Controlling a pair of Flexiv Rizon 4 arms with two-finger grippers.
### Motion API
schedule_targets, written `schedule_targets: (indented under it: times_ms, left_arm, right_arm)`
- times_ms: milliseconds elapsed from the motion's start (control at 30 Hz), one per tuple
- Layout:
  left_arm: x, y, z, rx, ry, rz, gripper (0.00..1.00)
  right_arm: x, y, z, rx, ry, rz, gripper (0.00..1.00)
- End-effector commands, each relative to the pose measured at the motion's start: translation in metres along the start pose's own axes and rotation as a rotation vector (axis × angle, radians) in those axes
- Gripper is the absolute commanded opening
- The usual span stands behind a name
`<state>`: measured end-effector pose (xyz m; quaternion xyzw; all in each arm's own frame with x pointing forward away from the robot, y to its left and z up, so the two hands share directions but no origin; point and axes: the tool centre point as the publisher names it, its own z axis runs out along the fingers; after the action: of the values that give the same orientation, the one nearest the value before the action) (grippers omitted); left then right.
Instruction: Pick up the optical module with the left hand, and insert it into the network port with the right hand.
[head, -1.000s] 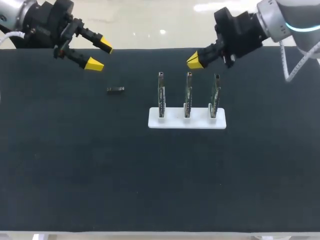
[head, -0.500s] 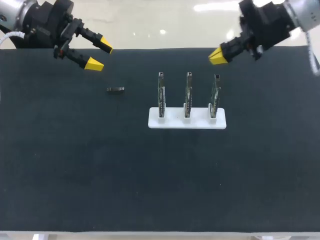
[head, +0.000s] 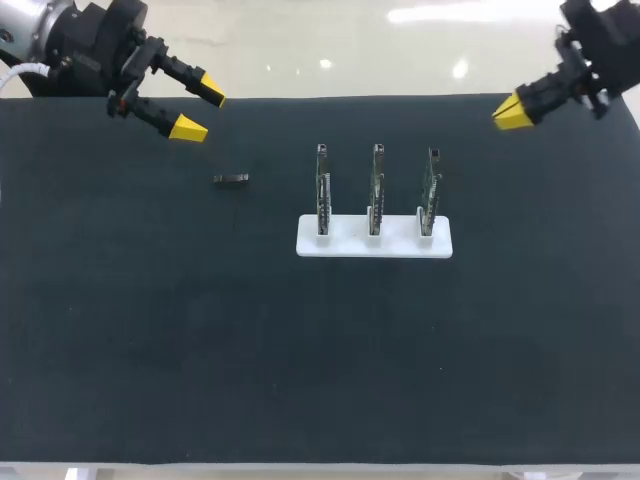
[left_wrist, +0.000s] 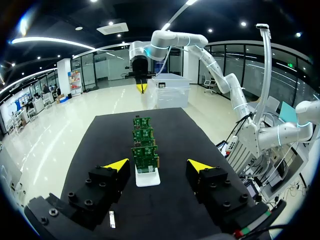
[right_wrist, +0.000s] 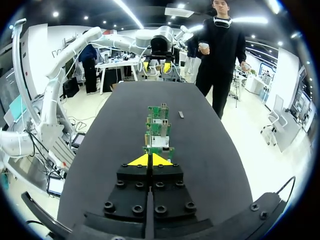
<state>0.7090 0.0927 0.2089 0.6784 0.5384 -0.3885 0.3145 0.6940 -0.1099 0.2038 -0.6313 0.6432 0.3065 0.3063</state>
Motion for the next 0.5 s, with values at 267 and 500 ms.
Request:
schedule_targets:
  times_ms: [267, 500]
  left_arm:
    - [-0.0005, 0.0010, -0.0002, 0.002, 0.004, -0.001, 1.00]
    - [-0.0005, 0.0010, -0.0002, 0.002, 0.004, -0.001, 1.00]
  right_arm:
    - [0.0091, -0.0061, -0.0153, -0.016, -0.047, 0.021, 0.84]
    - [0.0091, -0.0061, -0.0153, -0.016, -0.047, 0.021, 1.00]
